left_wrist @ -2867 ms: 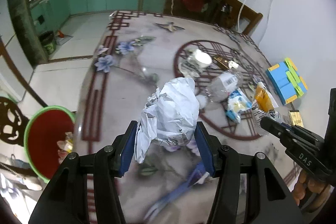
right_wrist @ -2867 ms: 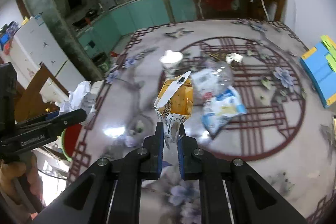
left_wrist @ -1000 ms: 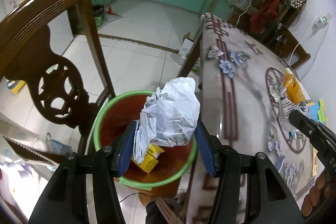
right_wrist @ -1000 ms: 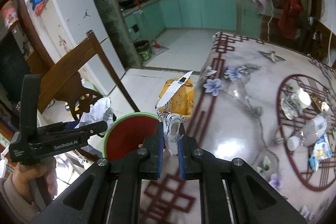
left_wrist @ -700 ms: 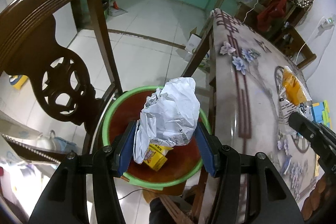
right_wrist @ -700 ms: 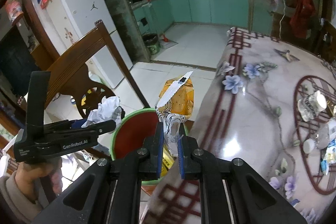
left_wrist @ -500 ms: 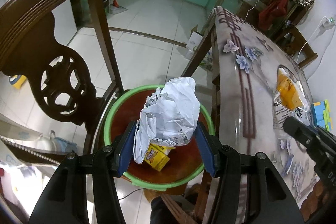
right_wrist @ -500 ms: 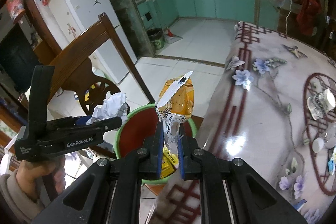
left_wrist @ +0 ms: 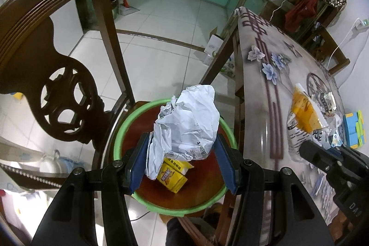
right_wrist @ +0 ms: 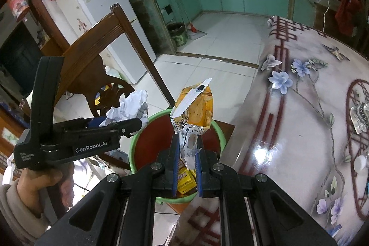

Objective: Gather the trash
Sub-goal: 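Open both tools to drop the bags into the red bin, then move both open tools back over the table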

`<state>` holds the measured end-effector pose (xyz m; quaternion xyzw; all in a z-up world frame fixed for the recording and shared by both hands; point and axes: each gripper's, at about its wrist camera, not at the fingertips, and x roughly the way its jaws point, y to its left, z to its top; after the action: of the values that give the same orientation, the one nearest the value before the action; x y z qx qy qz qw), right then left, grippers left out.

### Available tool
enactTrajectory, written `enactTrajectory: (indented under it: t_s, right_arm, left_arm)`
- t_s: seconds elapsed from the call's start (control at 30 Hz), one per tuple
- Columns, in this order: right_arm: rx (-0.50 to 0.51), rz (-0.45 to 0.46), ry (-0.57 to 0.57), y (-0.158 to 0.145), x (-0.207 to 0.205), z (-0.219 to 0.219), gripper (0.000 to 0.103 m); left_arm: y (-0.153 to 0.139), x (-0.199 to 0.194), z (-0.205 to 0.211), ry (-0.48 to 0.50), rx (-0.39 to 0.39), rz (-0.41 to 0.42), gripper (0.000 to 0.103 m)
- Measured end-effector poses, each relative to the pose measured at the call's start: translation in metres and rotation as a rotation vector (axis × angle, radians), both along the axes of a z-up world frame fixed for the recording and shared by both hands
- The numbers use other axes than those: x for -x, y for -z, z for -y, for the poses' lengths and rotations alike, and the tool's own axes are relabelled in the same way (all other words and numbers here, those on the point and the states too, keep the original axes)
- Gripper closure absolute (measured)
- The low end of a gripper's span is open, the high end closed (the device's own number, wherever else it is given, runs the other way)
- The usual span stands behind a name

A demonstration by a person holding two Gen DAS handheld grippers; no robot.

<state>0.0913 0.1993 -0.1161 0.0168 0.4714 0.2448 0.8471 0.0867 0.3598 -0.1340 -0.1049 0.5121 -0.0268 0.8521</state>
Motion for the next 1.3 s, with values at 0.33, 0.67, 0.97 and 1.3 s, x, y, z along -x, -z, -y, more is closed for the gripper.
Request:
enactTrajectory:
  t_s: [0.33, 0.67, 0.97, 1.3]
  right_arm:
    - [-0.011, 0.001, 0.013, 0.002, -0.005, 0.002, 0.065]
    - [-0.018, 0.012, 0.005, -0.003, -0.001, 0.007, 0.065]
    - [-0.017, 0.016, 0.069, -0.009, 0.012, 0.04, 0.065]
    - [0.091, 0.008, 0.284, -0.009, 0.037, 0.16, 0.055]
  left_arm:
    - [-0.003, -0.005, -0.004, -0.026, -0.005, 0.002, 0.032]
    - [-0.012, 0.0, -0.005, -0.041, -0.007, 0.025, 0.032]
    - [-0.022, 0.006, 0.012, -0.012, -0.009, 0.05, 0.032]
    - [-0.019, 0.008, 0.078, 0.107, 0.016, 0.042, 0.032]
